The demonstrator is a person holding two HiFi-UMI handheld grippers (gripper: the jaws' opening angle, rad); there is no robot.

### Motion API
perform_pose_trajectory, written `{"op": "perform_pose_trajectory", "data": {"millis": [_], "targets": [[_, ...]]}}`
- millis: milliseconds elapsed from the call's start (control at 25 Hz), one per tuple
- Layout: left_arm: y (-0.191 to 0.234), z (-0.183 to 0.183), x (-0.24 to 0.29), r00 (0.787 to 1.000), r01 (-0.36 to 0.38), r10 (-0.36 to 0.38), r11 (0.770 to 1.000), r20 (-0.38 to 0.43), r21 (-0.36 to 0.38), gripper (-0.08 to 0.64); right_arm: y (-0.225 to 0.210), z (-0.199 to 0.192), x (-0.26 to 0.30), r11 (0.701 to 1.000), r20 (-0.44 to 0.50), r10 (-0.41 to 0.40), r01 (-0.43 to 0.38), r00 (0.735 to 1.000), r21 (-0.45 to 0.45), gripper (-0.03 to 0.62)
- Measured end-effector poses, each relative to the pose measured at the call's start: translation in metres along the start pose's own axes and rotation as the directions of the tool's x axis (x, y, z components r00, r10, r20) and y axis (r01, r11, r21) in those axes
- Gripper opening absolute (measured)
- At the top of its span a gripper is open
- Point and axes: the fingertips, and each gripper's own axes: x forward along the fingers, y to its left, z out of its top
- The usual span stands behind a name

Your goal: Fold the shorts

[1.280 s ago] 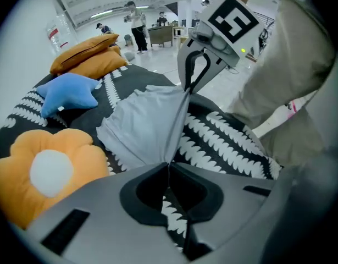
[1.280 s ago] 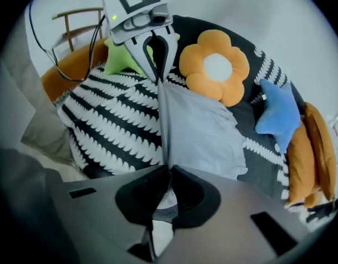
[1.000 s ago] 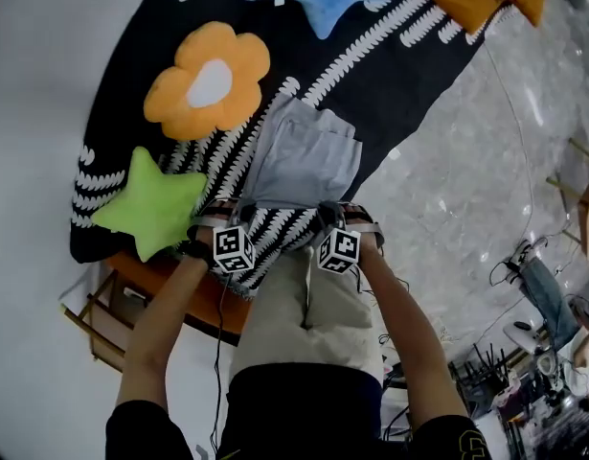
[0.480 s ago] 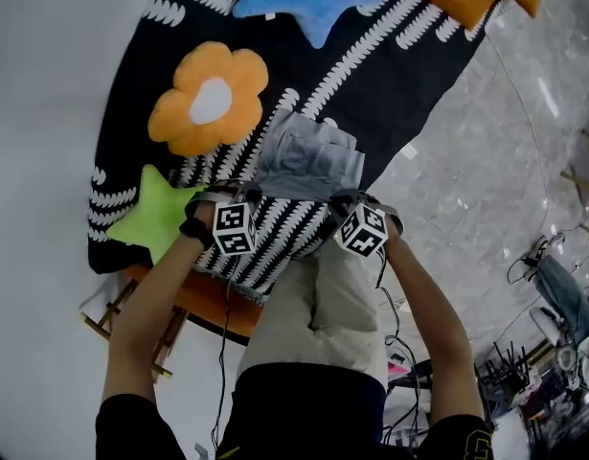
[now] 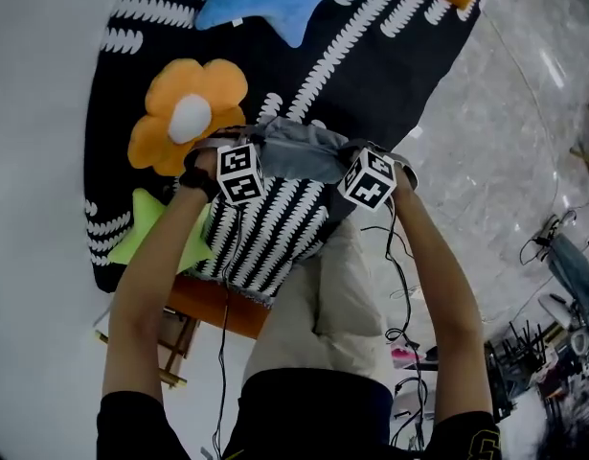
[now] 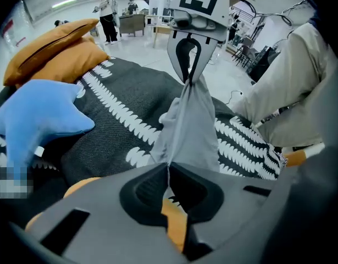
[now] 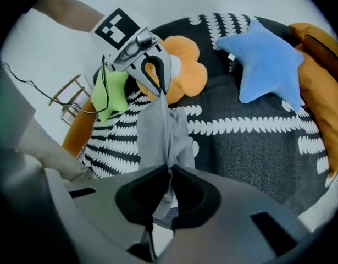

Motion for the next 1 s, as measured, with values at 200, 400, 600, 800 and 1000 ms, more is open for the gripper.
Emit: {"op": "perform_pose_trajectory", "data": {"millis": [200, 400, 600, 800, 1000], "targets": [[0.023, 0.002, 0.022, 1.000, 0.020, -0.021, 0.997, -0.019, -0.079, 0.025, -0.025, -0.002, 0.017, 0.999, -0.040, -0.042, 0.043, 0.998, 0.025, 0.043], [0.040, 0.003, 0.019, 0.998, -0.060, 0.056, 0.987, -0.032, -0.147, 0.025, -0.046, 0.005, 0.016, 0.975, -0.036, -0.215, 0.217, 0.976, 0.039, 0.048], [0.043, 0.001, 0.053, 0.987, -0.163, 0.161, 0.945, -0.030, -0.285, 0.026, -0.053, -0.009, 0.046, 0.945, -0.038, -0.327, 0.327, 0.944, 0.012, 0.048], [0.041, -0.004, 0.072, 0.969, -0.240, 0.244, 0.920, -0.026, -0.309, 0.026, -0.065, -0.015, 0.062, 0.892, -0.030, -0.451, 0.450, 0.892, -0.039, 0.054], [0.041, -0.011, 0.092, 0.941, -0.322, 0.337, 0.906, 0.007, -0.275, 0.026, -0.069, -0.016, 0.085, 0.845, 0.005, -0.523, 0.519, 0.852, -0.128, 0.048]]}}
